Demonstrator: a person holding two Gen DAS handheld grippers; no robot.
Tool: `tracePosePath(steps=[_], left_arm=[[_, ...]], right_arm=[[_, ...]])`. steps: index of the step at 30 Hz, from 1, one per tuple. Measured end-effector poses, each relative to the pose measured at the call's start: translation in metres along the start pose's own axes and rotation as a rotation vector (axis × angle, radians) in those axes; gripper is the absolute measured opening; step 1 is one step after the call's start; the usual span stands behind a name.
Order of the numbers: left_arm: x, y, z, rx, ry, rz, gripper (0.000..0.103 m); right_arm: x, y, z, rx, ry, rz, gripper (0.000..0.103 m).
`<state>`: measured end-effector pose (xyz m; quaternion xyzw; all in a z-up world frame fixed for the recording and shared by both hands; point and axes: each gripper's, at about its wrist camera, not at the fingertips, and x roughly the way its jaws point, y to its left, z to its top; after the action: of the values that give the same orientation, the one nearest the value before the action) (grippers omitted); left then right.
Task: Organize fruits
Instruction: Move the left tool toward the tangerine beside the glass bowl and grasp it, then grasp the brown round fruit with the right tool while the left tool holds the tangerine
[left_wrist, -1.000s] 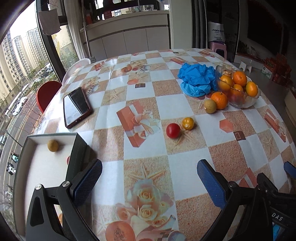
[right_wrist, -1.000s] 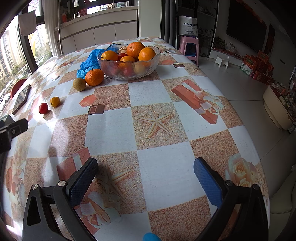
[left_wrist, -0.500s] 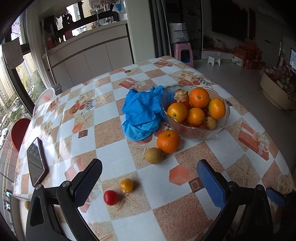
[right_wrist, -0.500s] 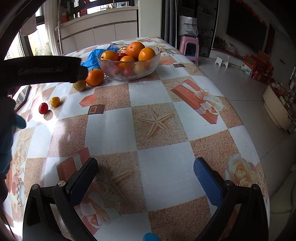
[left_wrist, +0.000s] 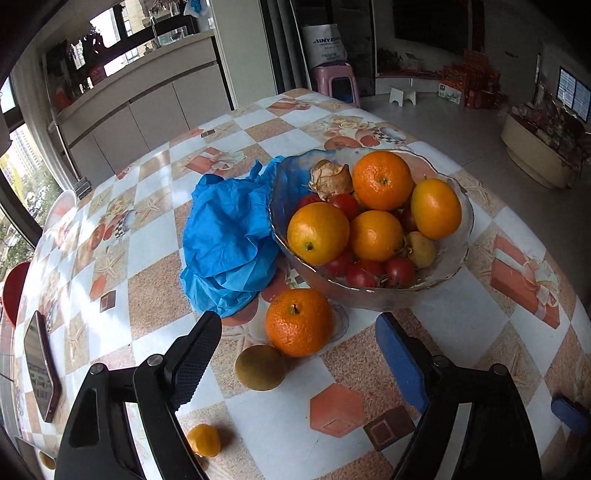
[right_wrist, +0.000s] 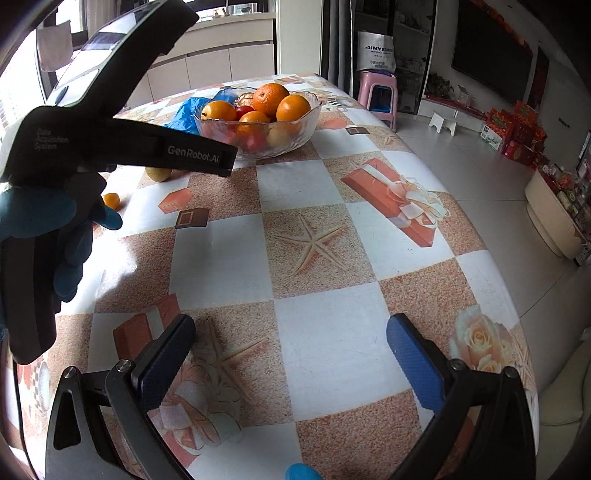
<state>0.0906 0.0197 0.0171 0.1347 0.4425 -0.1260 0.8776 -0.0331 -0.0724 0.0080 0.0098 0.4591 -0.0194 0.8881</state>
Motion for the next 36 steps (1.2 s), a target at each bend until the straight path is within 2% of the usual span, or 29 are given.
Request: tracePosePath(steps=[1, 3, 5, 6, 7, 12, 16, 19, 23, 29, 32, 36], left_arm=[[0.003, -0.003, -0.001, 0.014, 0.007, 0.000, 0.072], [0.004, -0.004, -0.001, 0.015, 0.001, -0.012, 0.070], [0.003, -0.007, -0.001, 0.027, -0.005, -0.033, 0.056], [0.002, -0.009, -0.002, 0.034, -0.009, -0.024, 0.040], [0.002, -0.009, -0.002, 0.037, -0.008, -0.007, 0.039], [-0.011, -0.004, -0.009, -0.011, -0.047, -0.012, 0.039], [-0.045, 0.001, -0.022, -0.044, -0.112, -0.007, 0.039], [-0.073, 0.008, -0.043, -0.073, -0.132, 0.004, 0.039], [-0.095, 0.023, -0.090, -0.138, -0.089, 0.060, 0.039], [-0.102, 0.056, -0.160, -0.300, -0.013, 0.149, 0.039], [-0.107, 0.065, -0.179, -0.357, -0.032, 0.139, 0.039], [-0.108, 0.063, -0.184, -0.348, -0.047, 0.149, 0.039]], right_arm=[[0.000, 0.000, 0.000, 0.000, 0.000, 0.000, 0.103], [0.000, 0.000, 0.000, 0.000, 0.000, 0.000, 0.103], [0.000, 0.000, 0.000, 0.000, 0.000, 0.000, 0.103], [0.000, 0.000, 0.000, 0.000, 0.000, 0.000, 0.103], [0.000, 0.000, 0.000, 0.000, 0.000, 0.000, 0.103], [0.000, 0.000, 0.000, 0.000, 0.000, 0.000, 0.103], [0.000, 0.000, 0.000, 0.000, 0.000, 0.000, 0.103], [0.000, 0.000, 0.000, 0.000, 0.000, 0.000, 0.103], [0.000, -0.001, 0.000, 0.000, 0.000, 0.001, 0.103], [0.002, -0.003, 0.003, -0.036, 0.009, 0.025, 0.103], [0.012, -0.013, 0.022, -0.020, 0.043, 0.020, 0.102], [0.025, -0.030, 0.060, 0.044, 0.023, 0.071, 0.089]])
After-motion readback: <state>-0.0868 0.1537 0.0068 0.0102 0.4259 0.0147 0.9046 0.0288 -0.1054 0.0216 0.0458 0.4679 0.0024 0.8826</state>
